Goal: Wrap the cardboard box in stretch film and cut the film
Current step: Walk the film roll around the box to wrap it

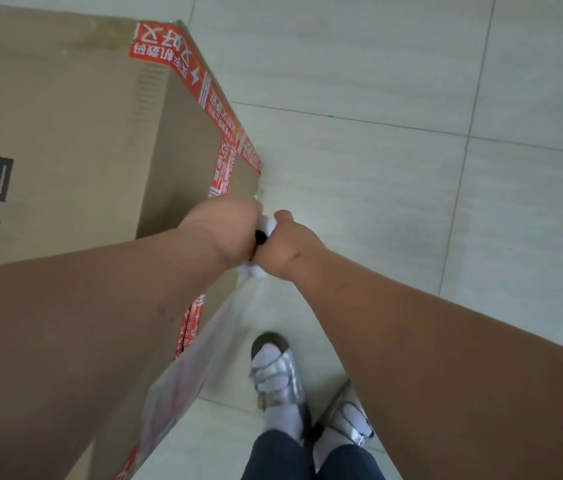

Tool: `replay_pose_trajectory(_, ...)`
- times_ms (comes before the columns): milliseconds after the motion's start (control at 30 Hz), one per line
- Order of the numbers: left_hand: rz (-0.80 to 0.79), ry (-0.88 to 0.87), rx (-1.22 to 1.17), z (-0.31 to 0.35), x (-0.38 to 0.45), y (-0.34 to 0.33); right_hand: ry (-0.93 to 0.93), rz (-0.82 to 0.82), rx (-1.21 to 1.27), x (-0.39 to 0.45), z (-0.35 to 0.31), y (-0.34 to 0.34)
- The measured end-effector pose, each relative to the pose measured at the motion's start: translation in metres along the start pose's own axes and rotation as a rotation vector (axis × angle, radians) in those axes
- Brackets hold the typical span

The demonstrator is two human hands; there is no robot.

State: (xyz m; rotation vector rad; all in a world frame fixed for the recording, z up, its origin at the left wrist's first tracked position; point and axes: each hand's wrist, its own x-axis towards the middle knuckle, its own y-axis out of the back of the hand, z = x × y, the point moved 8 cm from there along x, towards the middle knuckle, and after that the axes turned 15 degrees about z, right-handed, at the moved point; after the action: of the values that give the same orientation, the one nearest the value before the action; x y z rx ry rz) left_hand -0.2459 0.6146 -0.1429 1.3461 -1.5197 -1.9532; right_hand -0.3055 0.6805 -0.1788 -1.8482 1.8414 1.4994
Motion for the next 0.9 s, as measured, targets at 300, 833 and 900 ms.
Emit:
replay_pose_trajectory(300,0.056,-0.170,-0.089,0.007,0.047,0.025,-0.188,0.056,0.160,0.041,0.002,0.042)
replay_pose_trajectory(833,0.076,-0.215,0.019,0.006,0.116,0.085,-0.139,0.029,0.029,0.098,-0.034,0.094)
replay_pose_trajectory(900,0.117,-0.198,-0.037,0.002,0.125,0.089,-0.158,0.047,0.066,0.109,-0.038,0.097)
